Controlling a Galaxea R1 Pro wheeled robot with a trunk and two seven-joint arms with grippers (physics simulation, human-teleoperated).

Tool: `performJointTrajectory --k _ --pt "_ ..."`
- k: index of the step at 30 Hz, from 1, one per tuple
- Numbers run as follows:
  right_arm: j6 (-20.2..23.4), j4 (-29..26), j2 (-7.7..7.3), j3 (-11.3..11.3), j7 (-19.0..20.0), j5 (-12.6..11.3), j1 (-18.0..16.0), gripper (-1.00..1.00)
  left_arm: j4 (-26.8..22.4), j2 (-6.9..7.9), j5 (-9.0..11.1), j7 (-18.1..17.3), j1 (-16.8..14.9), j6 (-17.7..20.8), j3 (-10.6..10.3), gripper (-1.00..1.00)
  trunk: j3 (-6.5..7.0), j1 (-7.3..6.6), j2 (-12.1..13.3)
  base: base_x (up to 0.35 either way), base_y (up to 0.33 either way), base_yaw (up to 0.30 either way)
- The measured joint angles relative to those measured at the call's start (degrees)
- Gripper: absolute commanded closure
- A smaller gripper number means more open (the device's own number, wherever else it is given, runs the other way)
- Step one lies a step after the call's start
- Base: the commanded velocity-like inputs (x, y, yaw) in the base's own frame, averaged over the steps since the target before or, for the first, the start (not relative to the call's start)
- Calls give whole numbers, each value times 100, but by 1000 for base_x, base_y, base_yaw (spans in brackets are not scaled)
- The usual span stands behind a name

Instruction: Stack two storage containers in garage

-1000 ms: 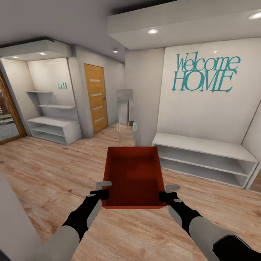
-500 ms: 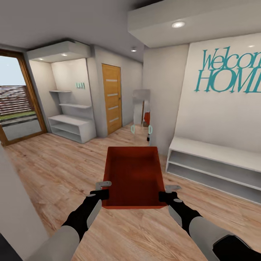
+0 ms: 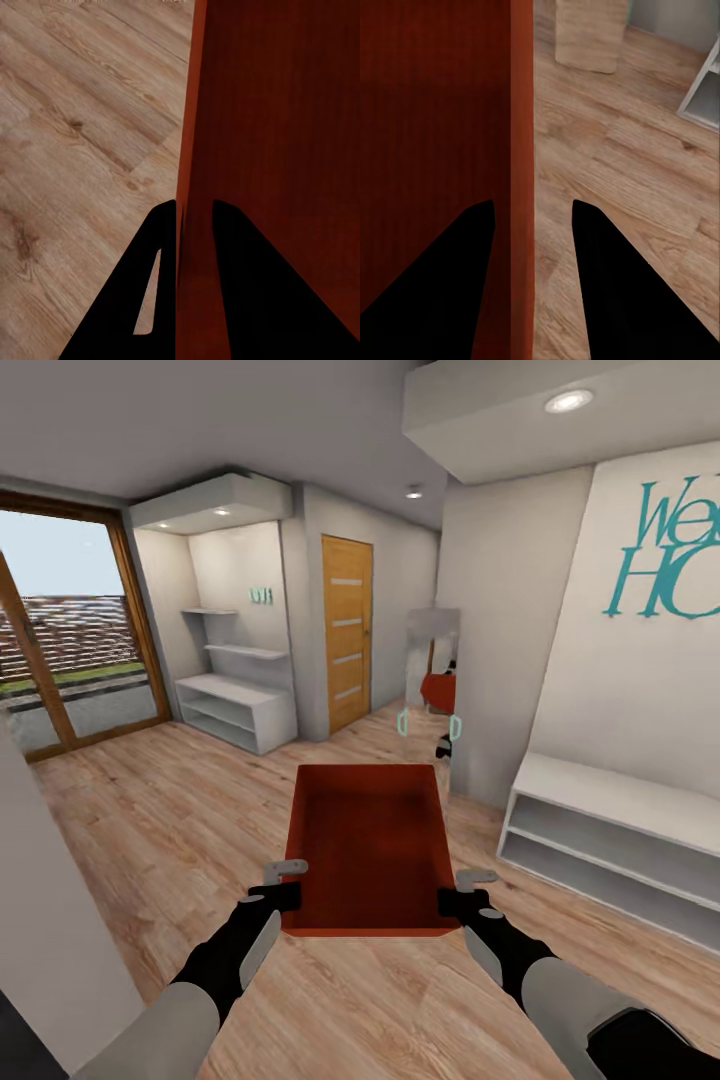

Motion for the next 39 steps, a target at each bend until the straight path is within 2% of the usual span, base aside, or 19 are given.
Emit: performJointTrajectory --k 39 --pt "-14 5 -5 15 4 -22 2 100 4 -7 -17 -2 -1 -2 8 100 0 0 0 322 0 2"
